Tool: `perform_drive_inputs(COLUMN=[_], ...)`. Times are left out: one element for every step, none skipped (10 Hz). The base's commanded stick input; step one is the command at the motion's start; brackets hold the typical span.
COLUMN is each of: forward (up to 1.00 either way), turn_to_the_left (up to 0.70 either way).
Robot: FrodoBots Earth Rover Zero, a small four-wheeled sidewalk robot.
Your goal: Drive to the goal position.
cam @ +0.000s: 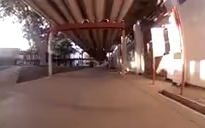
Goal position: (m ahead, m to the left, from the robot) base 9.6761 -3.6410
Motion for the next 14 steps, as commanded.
perform_drive_inputs(forward=[0.7,0.7,0.7,0.7,0.7,0.7,0.7,0.7,0.7,0.7,0.7,0.7,0.7,0.7], turn_to_the_left=[0.0,0.0,0.0,0.0,0.0,0.0,0.0,0.0,0.0,0.0,0.0,0.0,0.0,0.0])
